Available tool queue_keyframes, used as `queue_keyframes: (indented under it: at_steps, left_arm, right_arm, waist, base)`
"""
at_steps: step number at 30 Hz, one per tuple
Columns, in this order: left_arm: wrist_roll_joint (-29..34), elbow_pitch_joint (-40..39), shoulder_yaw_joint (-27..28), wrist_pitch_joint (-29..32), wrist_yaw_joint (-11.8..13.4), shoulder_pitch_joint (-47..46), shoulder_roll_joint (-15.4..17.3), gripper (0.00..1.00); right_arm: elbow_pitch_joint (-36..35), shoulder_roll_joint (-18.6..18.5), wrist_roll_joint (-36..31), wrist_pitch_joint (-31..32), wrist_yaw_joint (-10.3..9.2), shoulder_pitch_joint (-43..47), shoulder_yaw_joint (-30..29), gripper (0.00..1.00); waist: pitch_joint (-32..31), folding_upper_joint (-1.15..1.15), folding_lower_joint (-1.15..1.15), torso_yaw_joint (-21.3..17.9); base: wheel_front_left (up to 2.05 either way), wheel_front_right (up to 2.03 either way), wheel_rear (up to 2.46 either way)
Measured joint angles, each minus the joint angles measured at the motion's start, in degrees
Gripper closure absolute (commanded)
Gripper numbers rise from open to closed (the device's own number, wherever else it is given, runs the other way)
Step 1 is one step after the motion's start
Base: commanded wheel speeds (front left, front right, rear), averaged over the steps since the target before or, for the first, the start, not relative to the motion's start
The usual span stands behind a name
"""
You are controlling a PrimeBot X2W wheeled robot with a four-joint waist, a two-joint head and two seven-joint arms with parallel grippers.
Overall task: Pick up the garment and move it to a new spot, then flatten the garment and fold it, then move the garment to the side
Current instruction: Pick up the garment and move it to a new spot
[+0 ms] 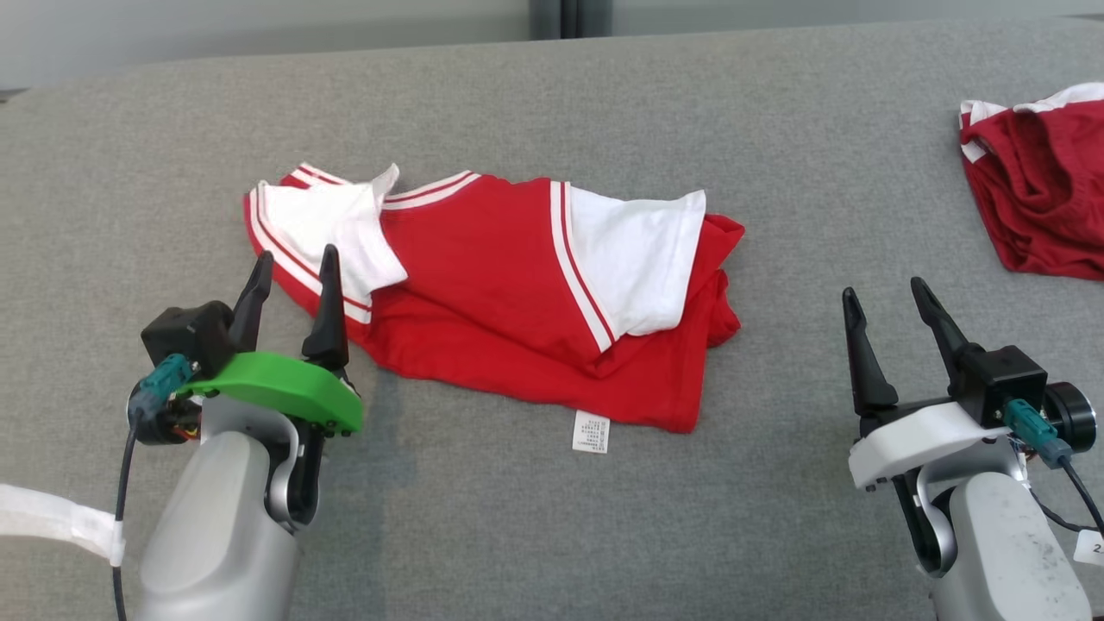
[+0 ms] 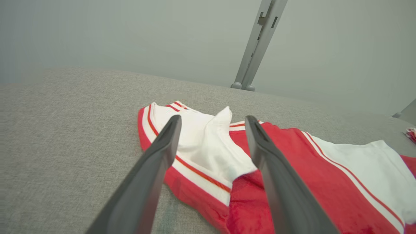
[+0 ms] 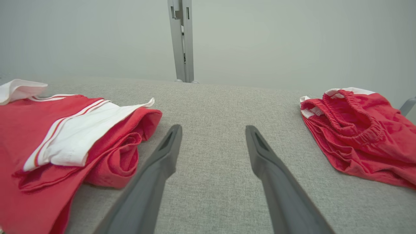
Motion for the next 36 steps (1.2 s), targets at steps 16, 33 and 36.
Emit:
queue_keyframes:
  at_steps: [16, 33, 36]
  left_arm:
    - [5.1, -11.2, 2.4, -0.1, -0.6, 13.3, -2.2, 0.00]
    - [6.8, -17.8, 5.7, -0.1, -0.6, 28.6, -4.2, 0.00]
    - [7.1, -18.0, 5.8, -0.1, -0.6, 29.2, -4.4, 0.00]
  right_arm:
    - [0.8, 0.0, 0.7, 0.0, 0.00, 3.7, 0.2, 0.00]
    - [0.6, 0.0, 6.1, 0.0, 0.00, 13.0, 2.7, 0.00]
    - [0.6, 0.0, 6.3, 0.0, 0.00, 13.3, 2.9, 0.00]
  waist:
    - [-7.3, 0.00, 0.00, 1.5]
    - [-12.9, 0.00, 0.00, 2.9]
    - [-12.9, 0.00, 0.00, 2.8]
  base:
    - [0.00, 0.00, 0.00]
    - [0.00, 0.00, 0.00]
    - [0.00, 0.00, 0.00]
